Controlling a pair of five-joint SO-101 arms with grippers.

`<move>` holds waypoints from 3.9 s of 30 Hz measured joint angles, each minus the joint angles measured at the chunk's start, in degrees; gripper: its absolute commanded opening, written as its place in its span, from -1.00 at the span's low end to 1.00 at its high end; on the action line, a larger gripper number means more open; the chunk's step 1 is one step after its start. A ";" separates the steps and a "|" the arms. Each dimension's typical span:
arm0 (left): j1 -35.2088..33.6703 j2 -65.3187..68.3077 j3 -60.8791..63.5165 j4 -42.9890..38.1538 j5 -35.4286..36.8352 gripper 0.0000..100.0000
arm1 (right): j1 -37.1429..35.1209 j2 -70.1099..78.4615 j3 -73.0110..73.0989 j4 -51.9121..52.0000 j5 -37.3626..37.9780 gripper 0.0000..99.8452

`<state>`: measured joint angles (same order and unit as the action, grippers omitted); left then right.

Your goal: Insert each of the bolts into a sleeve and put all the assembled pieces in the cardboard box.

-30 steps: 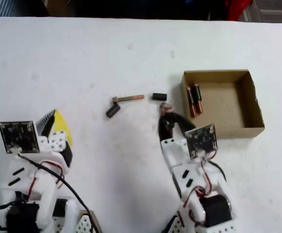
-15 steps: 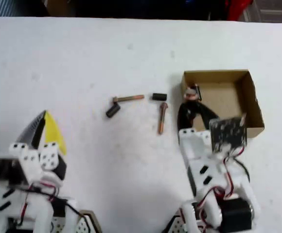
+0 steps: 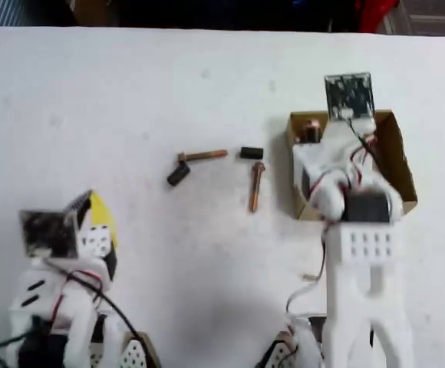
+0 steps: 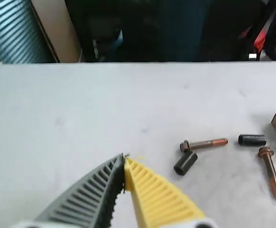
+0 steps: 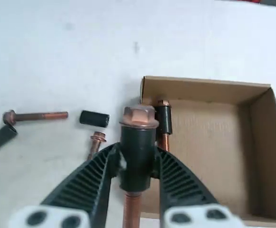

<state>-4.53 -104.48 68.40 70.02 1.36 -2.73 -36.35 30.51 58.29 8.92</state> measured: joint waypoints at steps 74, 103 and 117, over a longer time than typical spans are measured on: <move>0.00 0.44 28.66 -4.22 0.00 -0.95 | -8.18 33.41 -43.60 29.10 5.36 -0.96; 0.00 0.44 28.66 -2.37 0.00 -0.95 | -11.43 35.16 -13.10 -18.64 45.27 -0.91; 0.00 0.44 28.66 -2.37 0.00 -0.95 | -10.64 53.19 -19.69 -18.64 53.80 -0.75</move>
<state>-4.53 -104.04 97.05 67.65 1.36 -13.36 16.84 10.81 39.65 62.73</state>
